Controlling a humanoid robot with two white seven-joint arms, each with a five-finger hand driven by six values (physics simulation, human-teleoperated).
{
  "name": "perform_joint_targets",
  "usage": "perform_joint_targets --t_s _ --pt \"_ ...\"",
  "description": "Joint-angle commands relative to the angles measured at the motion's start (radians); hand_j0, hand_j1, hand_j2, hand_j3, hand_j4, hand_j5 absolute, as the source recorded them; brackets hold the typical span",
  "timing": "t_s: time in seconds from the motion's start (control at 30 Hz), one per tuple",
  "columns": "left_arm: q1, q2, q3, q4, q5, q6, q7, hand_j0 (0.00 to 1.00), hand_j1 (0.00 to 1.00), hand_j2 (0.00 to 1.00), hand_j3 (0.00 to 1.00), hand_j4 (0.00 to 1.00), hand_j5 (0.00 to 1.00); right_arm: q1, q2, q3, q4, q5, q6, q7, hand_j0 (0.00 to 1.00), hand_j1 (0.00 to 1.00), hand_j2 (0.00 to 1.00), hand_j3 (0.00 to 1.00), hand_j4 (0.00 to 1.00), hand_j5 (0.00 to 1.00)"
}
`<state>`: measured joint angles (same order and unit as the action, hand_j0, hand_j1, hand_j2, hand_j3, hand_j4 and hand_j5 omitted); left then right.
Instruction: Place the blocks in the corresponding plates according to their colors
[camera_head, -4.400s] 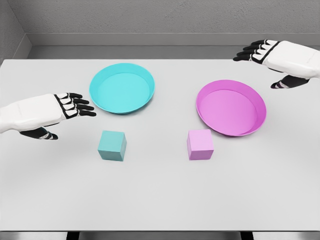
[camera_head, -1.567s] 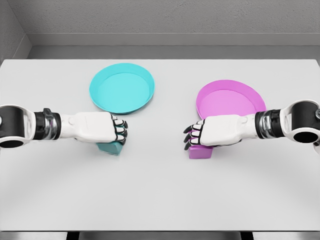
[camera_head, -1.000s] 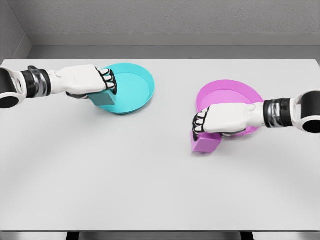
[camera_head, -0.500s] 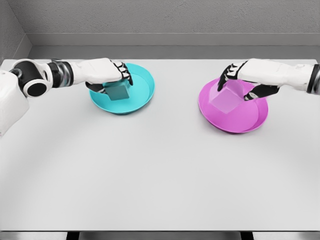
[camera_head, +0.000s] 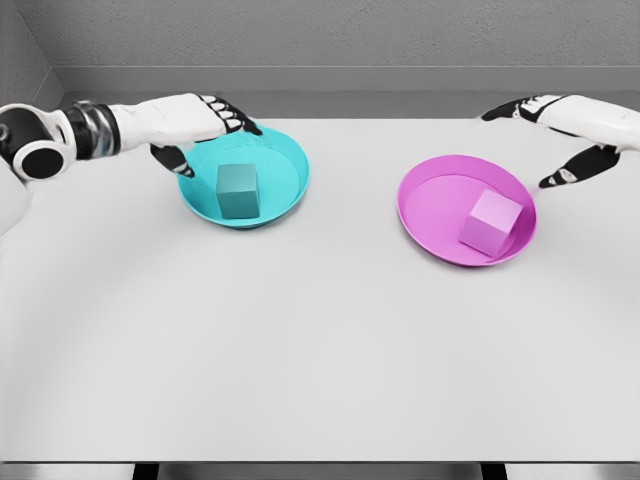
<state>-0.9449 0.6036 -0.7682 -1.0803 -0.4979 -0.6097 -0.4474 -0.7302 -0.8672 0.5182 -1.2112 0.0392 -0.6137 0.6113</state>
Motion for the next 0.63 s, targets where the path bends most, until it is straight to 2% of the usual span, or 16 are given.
perform_joint_targets --t_s 0.0,0.03,0.1,0.13,0.2,0.23,0.27,0.6 --pt "0.002 0.151 0.003 -0.003 0.246 -0.001 0.003 1.0 1.0 1.0 1.0 1.0 1.0 0.0 -0.01 -0.027 0.035 -0.005 0.003 0.0 1.0 1.0 1.0 1.0 1.0 1.0" --pt "0.012 0.2 0.003 0.0 0.335 -0.001 0.003 1.0 1.0 1.0 1.0 1.0 1.0 0.0 -0.01 -0.027 0.035 -0.005 0.003 0.0 1.0 1.0 1.0 1.0 1.0 1.0" --pt "0.064 0.34 0.003 0.03 0.364 -0.001 0.003 1.0 1.0 1.0 1.0 1.0 1.0 0.0 -0.022 -0.026 0.033 -0.004 0.003 0.0 1.0 1.0 1.0 1.0 1.0 1.0" --pt "0.097 0.349 0.003 0.03 0.366 -0.001 0.003 1.0 1.0 1.0 1.0 1.0 1.0 0.0 -0.024 -0.026 0.032 -0.004 0.003 0.0 1.0 1.0 1.0 1.0 1.0 1.0" --pt "0.242 0.343 0.001 0.025 0.366 -0.001 0.001 1.0 1.0 1.0 1.0 1.0 1.0 0.0 -0.024 -0.023 0.028 -0.004 0.003 0.0 1.0 1.0 1.0 1.0 1.0 1.0" --pt "0.27 0.323 0.01 -0.006 0.368 -0.001 0.001 1.0 1.0 1.0 1.0 1.0 1.0 0.0 -0.024 -0.02 0.025 -0.004 0.003 0.0 1.0 1.0 1.0 1.0 1.0 1.0" --pt "0.285 0.326 0.041 -0.02 0.368 -0.001 -0.001 1.0 1.0 1.0 1.0 1.0 1.0 0.002 -0.024 -0.018 0.025 -0.002 0.003 0.0 1.0 1.0 1.0 1.0 1.0 1.0" --pt "0.301 0.315 0.046 -0.029 0.378 -0.001 -0.001 1.0 1.0 1.0 1.0 1.0 1.0 0.0 -0.024 -0.018 0.024 -0.002 0.003 0.0 1.0 1.0 1.0 1.0 1.0 1.0"
